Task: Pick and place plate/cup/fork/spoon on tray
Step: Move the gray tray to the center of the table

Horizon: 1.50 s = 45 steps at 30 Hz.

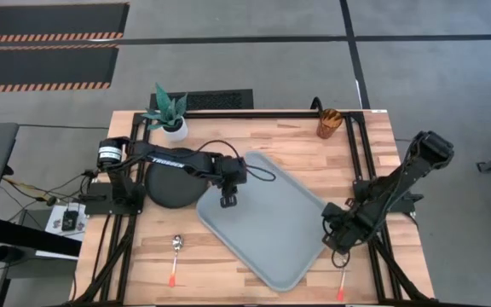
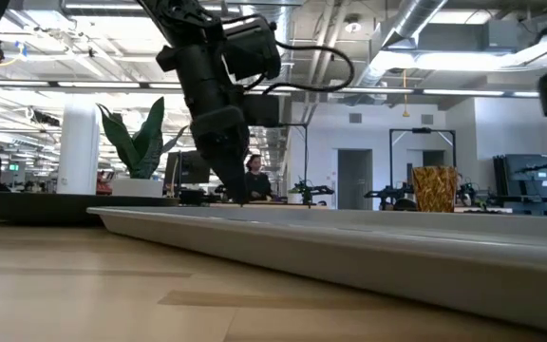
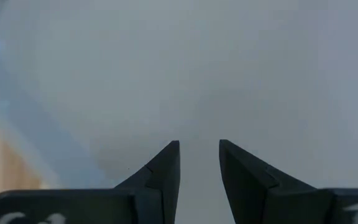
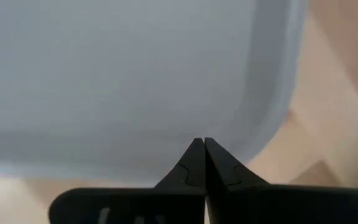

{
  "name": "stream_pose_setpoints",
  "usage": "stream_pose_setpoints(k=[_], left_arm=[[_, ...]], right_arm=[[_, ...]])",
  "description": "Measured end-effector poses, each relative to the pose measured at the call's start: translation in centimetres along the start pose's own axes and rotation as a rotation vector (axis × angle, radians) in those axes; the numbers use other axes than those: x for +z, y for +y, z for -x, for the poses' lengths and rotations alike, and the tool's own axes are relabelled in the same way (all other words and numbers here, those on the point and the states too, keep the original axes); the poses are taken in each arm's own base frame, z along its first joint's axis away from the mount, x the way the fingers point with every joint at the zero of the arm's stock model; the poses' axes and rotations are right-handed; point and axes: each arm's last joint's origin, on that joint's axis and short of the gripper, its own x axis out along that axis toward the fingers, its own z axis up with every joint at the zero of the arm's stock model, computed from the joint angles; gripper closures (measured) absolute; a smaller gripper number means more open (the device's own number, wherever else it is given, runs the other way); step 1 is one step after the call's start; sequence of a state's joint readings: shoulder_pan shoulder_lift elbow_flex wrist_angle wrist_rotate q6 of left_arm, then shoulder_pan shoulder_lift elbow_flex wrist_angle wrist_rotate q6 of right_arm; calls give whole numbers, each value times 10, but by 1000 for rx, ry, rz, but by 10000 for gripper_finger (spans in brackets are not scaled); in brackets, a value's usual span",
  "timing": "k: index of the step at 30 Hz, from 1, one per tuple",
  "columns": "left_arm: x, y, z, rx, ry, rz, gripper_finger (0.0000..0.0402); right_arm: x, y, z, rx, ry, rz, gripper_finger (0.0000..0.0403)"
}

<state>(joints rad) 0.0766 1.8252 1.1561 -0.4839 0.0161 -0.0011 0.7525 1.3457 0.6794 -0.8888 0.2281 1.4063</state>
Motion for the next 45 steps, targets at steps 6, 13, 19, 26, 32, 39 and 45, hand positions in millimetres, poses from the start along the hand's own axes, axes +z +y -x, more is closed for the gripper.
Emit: stream_pose_setpoints(k=[6, 13, 19, 26, 32, 39, 45], left_arm=[[-2, -22, 0, -38, 14, -103, 303], [-7, -40, 1, -57, 53, -146, 303], [-13, -47, 1, -60, 101, -137, 303], [-15, -57, 2, -81, 114, -140, 304], [-17, -68, 2, -106, 118, -125, 304], [-19, -81, 3, -46, 103, -170, 304], [-28, -69, 5, 128, 199, -91, 304]], right_arm=[[21, -4, -5, -21, -33, 12, 395], [47, -6, -11, 26, -40, 42, 395], [60, -19, -30, -39, 41, 23, 395], [73, -37, -43, -115, 63, -14, 395], [88, -50, -47, -166, 19, 26, 395], [116, -59, -53, -150, -107, 126, 395], [132, -65, -55, -127, -157, 261, 395]])
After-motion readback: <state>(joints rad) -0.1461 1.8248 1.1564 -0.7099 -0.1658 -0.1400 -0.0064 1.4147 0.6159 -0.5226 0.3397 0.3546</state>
